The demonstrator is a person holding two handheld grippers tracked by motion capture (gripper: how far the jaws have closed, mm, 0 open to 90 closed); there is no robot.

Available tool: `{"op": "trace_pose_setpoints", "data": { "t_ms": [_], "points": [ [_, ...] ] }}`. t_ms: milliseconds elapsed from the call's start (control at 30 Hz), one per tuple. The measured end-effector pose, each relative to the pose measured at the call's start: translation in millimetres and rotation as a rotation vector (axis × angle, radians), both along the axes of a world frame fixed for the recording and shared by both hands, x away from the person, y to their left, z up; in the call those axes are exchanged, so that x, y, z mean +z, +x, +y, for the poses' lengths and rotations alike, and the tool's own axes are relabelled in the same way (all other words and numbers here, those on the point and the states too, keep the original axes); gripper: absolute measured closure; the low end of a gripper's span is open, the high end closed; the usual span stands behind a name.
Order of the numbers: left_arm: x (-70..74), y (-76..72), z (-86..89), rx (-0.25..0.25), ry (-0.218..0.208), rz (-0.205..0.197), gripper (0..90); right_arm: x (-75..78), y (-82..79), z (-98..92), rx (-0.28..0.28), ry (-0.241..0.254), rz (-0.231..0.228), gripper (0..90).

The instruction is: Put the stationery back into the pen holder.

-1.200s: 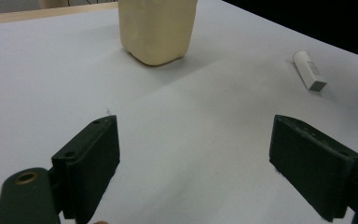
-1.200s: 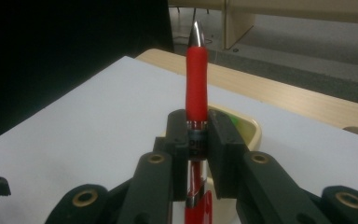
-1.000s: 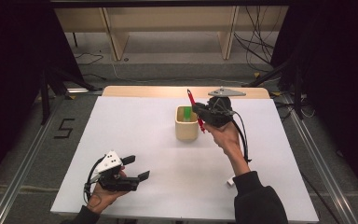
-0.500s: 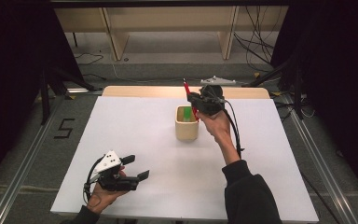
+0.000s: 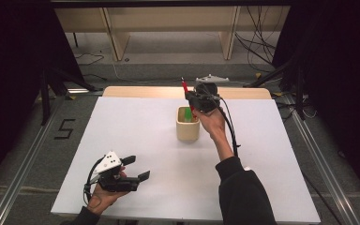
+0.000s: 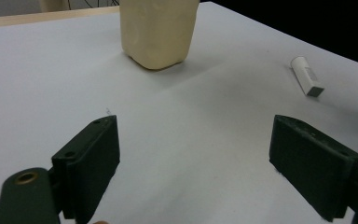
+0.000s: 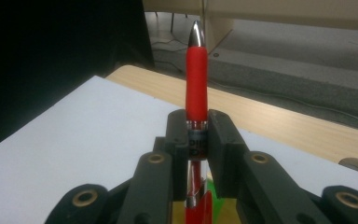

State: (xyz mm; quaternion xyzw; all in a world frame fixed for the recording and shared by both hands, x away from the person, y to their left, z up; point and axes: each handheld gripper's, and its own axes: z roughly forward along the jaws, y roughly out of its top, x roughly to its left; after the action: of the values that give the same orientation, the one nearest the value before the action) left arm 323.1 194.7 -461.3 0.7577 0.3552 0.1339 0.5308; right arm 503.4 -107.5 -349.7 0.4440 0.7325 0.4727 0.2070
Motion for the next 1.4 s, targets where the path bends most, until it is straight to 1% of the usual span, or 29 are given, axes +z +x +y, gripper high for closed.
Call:
{"op": "trace_pose_setpoints", "data": {
  "t_ms": [400, 500, 900, 1033, 1167, 1400],
  "points": [
    [-0.1, 0.3, 0.2, -0.001, -0.006, 0.004, 15.7, -12.1, 11.0, 3.4, -0.019, -0.010, 0.015, 79.9],
    [0.1, 0.2, 0.4, -0.002, -0.006, 0.004, 15.7, -14.0, 12.4, 4.9, -0.018, -0.009, 0.011, 79.9],
    [0.3, 0.0, -0.3, -0.003, -0.004, 0.002, 15.7, -17.9, 11.7, 8.7, -0.014, -0.006, 0.006, 79.9],
    [0.2, 0.2, -0.1, -0.002, -0.005, 0.002, 15.7, -19.9, 11.1, 10.5, -0.012, -0.014, -0.003, 79.9],
    [0.4, -0.1, -0.4, -0.002, -0.008, 0.002, 15.7, -22.9, 10.5, 10.6, -0.014, -0.010, -0.002, 79.9],
    [0.5, -0.2, -0.2, -0.002, -0.007, 0.002, 15.7, -27.0, 8.1, 9.3, -0.016, -0.003, -0.015, 79.9]
  ]
}}
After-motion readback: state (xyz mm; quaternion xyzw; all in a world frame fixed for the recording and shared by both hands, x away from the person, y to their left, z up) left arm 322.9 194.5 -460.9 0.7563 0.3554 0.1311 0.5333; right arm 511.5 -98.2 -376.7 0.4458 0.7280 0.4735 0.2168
